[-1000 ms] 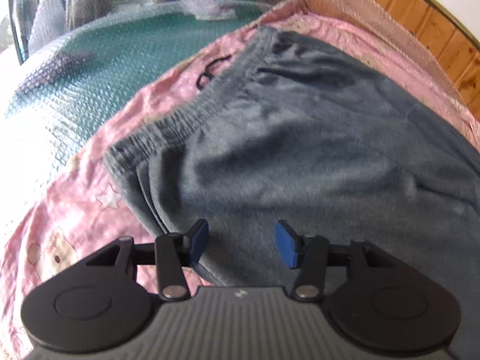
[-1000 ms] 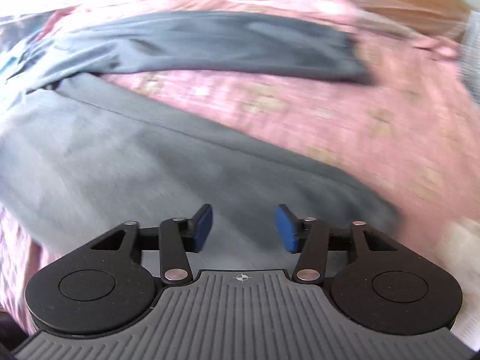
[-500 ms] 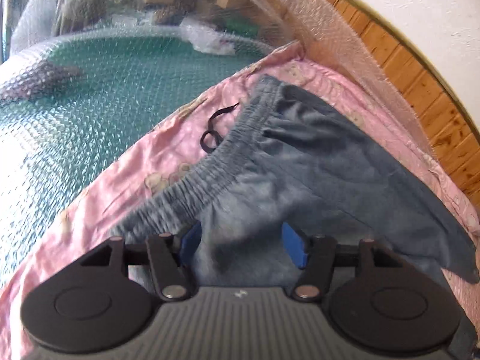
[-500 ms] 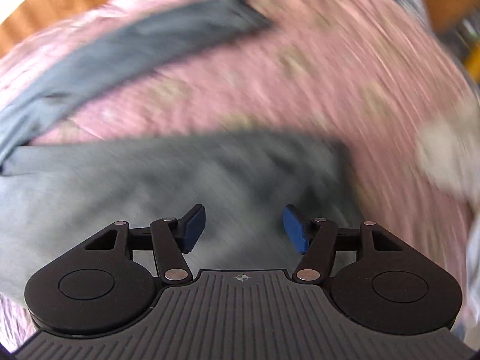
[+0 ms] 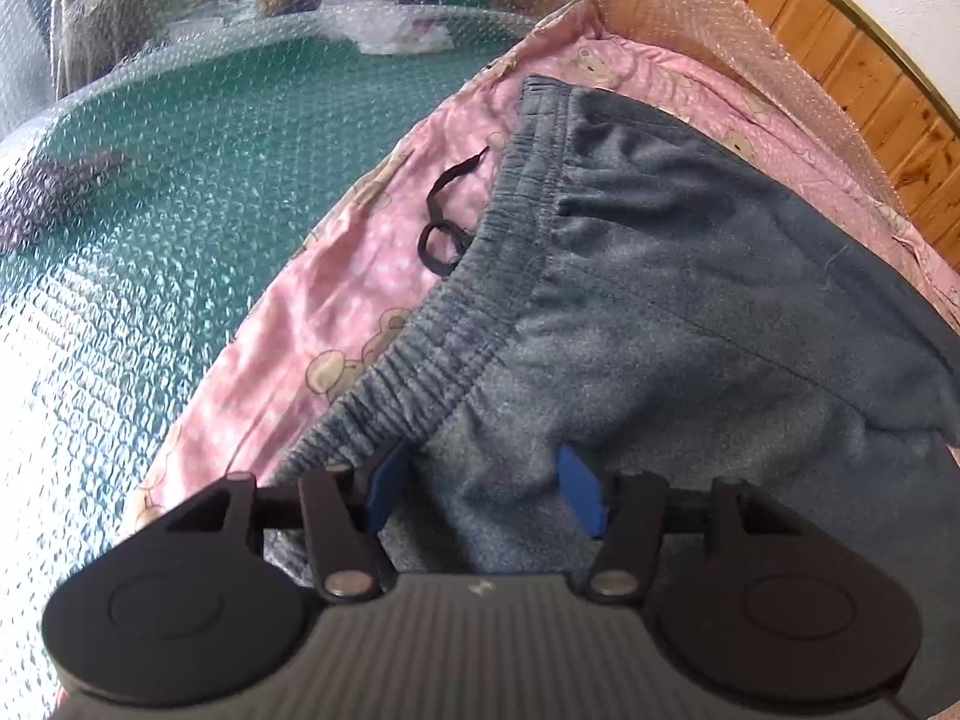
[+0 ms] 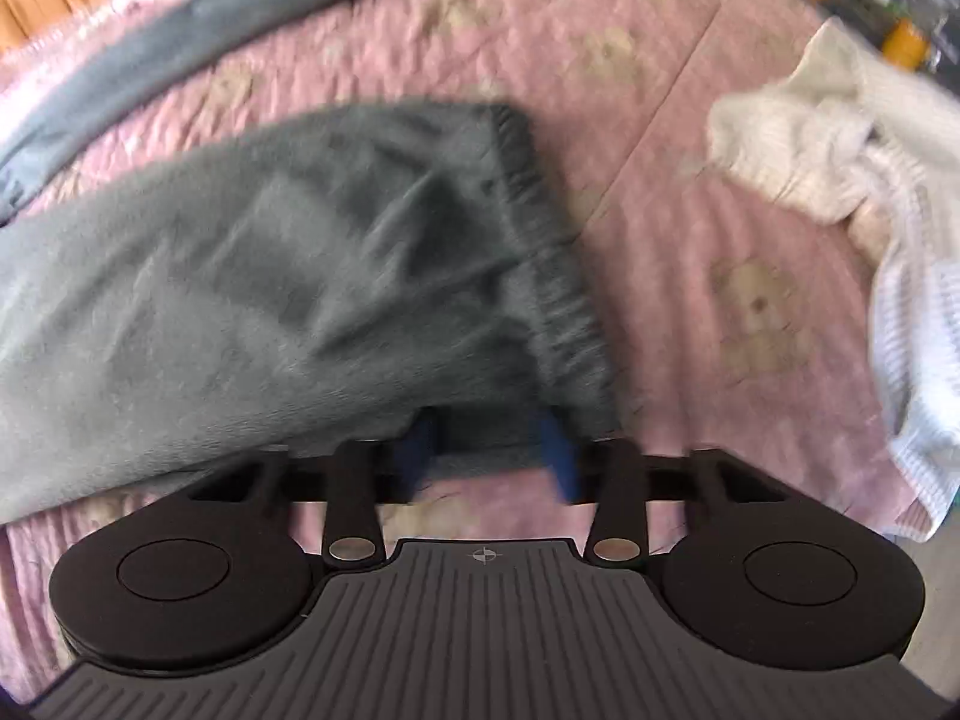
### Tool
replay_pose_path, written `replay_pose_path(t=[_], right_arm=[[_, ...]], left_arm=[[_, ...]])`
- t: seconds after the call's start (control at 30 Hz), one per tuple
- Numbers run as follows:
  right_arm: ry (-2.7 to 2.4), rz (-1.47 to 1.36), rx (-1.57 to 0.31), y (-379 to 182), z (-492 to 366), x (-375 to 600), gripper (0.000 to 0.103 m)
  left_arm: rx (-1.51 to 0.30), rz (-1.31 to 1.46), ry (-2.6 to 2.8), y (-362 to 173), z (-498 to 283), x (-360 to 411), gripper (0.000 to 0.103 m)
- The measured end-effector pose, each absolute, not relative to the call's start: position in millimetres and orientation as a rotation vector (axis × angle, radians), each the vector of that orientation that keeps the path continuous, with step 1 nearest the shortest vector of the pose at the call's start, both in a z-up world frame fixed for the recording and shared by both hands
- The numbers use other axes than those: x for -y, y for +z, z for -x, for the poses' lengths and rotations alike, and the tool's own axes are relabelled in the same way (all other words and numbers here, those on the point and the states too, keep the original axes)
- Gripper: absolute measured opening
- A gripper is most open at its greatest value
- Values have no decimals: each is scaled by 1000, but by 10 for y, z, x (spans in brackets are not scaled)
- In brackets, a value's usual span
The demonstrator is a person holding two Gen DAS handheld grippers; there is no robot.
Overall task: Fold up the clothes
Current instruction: 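Lift the sweatpants with both grippers and lay them flat on the quilt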
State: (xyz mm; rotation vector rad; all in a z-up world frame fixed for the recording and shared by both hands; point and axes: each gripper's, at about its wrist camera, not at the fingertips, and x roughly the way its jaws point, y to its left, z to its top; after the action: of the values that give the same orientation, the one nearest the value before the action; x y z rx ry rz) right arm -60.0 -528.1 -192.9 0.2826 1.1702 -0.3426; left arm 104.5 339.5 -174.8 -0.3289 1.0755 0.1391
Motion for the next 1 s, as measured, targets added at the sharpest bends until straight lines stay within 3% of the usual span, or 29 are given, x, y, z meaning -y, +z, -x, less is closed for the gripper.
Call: replay_pose_path(t=[0.03,0.1,0.2,0.4,0.5,0.57,0.6,0.77,1.0], right_arm=[[-370,-294,-1162,-1881,630,5304,31],[-409,-286,-1137,-1752,681,5276,41],[-340,-378,-1156,-1708,729,5162,46],[-406,-855,-1015,-2059,956,5200,48],[-456,-874,-890,-2057,1023,5080,50],[-479,-891,-848,-2075,1054,5044,24],[-491,-889,-856,-2088,1059,5033,2],[-517,-827,-865,-1881,1213,5065,0],[-570,-643,-1029,-1822,1303,5280,0]], left_arm=[[-1084,330,145,-1740,-1055,-3392,57],[-1105,307,150,-1732,-1112,-3365,57],[-1120,288,154,-1729,-1150,-3317,61],[-1123,278,169,-1794,-1134,-3195,68],[-1133,241,175,-1811,-1147,-3120,70],[-1141,221,174,-1818,-1157,-3101,70],[-1144,218,172,-1823,-1163,-3100,70],[-1161,209,149,-1819,-1178,-3131,70],[-1172,181,130,-1796,-1208,-3121,68]])
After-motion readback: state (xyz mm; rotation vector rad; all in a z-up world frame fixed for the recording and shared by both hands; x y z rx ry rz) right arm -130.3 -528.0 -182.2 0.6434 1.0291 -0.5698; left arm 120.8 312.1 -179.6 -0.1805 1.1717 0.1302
